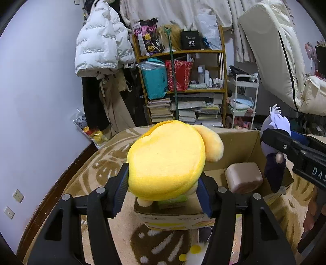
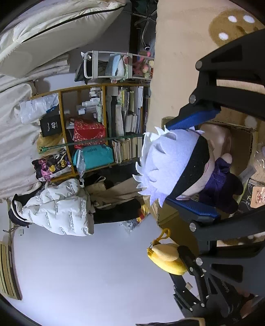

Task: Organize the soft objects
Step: 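Open both grippers to drop yellow plush and doll into the box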

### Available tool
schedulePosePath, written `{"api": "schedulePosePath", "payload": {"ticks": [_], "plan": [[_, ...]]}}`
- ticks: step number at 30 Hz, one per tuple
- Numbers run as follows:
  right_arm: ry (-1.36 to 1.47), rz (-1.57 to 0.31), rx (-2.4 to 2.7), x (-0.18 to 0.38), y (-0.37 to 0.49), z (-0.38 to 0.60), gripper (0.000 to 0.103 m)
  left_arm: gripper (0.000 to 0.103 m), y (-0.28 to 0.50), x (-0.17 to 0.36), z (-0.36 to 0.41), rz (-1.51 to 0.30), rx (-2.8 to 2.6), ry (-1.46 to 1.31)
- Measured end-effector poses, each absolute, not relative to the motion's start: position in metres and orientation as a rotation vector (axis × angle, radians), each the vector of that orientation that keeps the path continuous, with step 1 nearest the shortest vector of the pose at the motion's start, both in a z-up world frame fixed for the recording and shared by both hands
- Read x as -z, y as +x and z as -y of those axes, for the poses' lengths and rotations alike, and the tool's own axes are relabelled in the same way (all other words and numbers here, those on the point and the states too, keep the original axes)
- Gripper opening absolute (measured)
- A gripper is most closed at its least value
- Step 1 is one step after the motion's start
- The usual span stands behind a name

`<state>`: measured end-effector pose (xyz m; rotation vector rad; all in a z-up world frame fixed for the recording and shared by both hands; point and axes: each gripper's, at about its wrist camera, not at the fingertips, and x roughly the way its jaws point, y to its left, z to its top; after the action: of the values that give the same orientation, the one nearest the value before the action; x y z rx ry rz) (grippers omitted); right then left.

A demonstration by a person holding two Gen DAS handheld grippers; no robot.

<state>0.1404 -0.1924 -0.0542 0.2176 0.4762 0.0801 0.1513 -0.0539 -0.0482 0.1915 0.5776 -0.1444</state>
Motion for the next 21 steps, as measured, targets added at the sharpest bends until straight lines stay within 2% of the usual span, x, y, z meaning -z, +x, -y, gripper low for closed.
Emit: {"api": "schedulePosePath", "payload": {"ticks": [15,18,21], "plan": [[0.237,-0.512,-0.087,0.0592,0.1455,0.1948,0.072,0.064,0.1531,0.0535,0.0616,-0.588,0.144,0.22],[0.246,-0.516,-0.085,0.06,0.1462,0.1967,0.078,0.07,0.154,0.054,0.0604,-0.595,0.141,0.215],[0.245,-0.517,-0.09,0.0601,0.1455,0.1964,0.078,0.073,0.1539,0.0542,0.0592,-0.605,0.136,0.212]]}}
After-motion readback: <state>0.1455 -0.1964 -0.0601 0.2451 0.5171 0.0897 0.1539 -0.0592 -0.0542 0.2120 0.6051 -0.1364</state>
